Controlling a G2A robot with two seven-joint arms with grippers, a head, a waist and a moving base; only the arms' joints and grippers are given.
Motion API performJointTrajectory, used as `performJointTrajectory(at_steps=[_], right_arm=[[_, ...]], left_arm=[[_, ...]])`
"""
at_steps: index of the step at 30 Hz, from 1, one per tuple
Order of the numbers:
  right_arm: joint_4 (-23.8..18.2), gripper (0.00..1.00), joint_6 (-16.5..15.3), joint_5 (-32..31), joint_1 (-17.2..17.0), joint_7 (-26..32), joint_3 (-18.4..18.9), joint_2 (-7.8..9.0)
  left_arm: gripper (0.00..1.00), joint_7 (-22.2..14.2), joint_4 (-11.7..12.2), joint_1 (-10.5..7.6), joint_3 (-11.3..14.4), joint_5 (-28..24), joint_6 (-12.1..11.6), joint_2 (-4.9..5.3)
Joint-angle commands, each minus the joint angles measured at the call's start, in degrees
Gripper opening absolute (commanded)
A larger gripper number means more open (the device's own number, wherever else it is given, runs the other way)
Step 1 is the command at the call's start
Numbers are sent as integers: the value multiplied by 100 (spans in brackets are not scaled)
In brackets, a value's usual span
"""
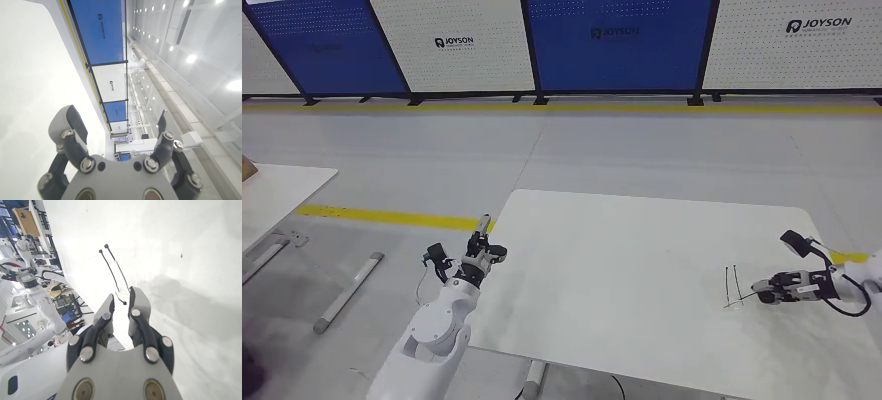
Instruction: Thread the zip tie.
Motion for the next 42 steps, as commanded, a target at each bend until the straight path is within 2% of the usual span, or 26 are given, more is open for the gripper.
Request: performJointTrajectory(at_steps=[1,5,6,12,16,22,26,30,32,34,42], right_arm=[[3,15,0,13,4,0,-23,-4],[18,5,0,54,17,0,-69,-6],[18,0,0,69,18,0,-79,-6],[-41,0,0,163,18,0,-155,10],[-192,0,0,320,-21,0,-180,78],[-569,0,0,813,-160,0,-54,337],[-890,0,0,1172,-329,0,276,587],[-1529,0,0,1661,-699,0,858,886],[-2040,0,0,1950,-1049,0,1198,1062],[-2315,0,0,2021,-1279,0,1362,1177],[-2315,0,0,2021,-1279,0,1362,1177]], left_arm=[[100,0,0,0,0,0,0,0],[100,0,0,0,0,0,0,0],[100,0,0,0,0,0,0,0],[100,0,0,0,0,0,0,0],[100,0,0,0,0,0,0,0],[100,0,0,0,0,0,0,0],[100,0,0,0,0,0,0,0],[100,0,0,0,0,0,0,0],[100,0,0,0,0,0,0,0],[100,0,0,0,0,0,0,0],[100,0,0,0,0,0,0,0]])
